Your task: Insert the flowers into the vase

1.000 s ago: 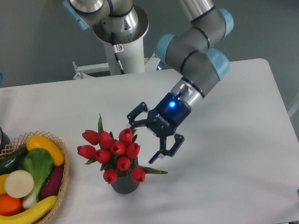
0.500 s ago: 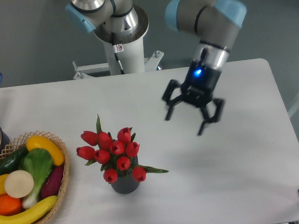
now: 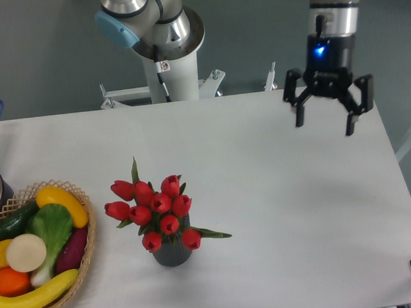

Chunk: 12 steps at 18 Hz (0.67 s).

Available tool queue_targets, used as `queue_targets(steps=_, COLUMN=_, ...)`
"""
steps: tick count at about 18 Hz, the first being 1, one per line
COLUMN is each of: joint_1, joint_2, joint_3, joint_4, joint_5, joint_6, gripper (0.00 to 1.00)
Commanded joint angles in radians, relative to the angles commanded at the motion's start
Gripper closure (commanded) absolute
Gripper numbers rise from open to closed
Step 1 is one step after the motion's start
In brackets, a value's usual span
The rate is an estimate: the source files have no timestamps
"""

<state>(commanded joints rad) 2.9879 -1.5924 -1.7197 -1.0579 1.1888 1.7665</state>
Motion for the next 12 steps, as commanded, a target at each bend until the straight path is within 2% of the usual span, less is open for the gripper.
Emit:
queue_targets(steps=3, joint_1=0.104, joint_2=0.023, joint_3=0.041, joint_4=-0.170, joint_5=0.034, joint_6=0.259, gripper=0.00)
queue_targets(steps=6, joint_1=0.134, joint_2=0.020, joint_3=0.109, joint_4=-0.308, joint_5=0.167, joint_6=0.401, gripper=0.00)
queue_targets(steps=8, joint_1=0.132, joint_2=0.017, joint_3=0.127, joint_4=-0.336, joint_5=0.196, joint_6=0.415, gripper=0.00)
queue_targets(steps=12, joint_1=0.122, joint_2=0.020, joint_3=0.126, joint_4=-0.335, joint_5=0.196, joint_6=0.415, gripper=0.00)
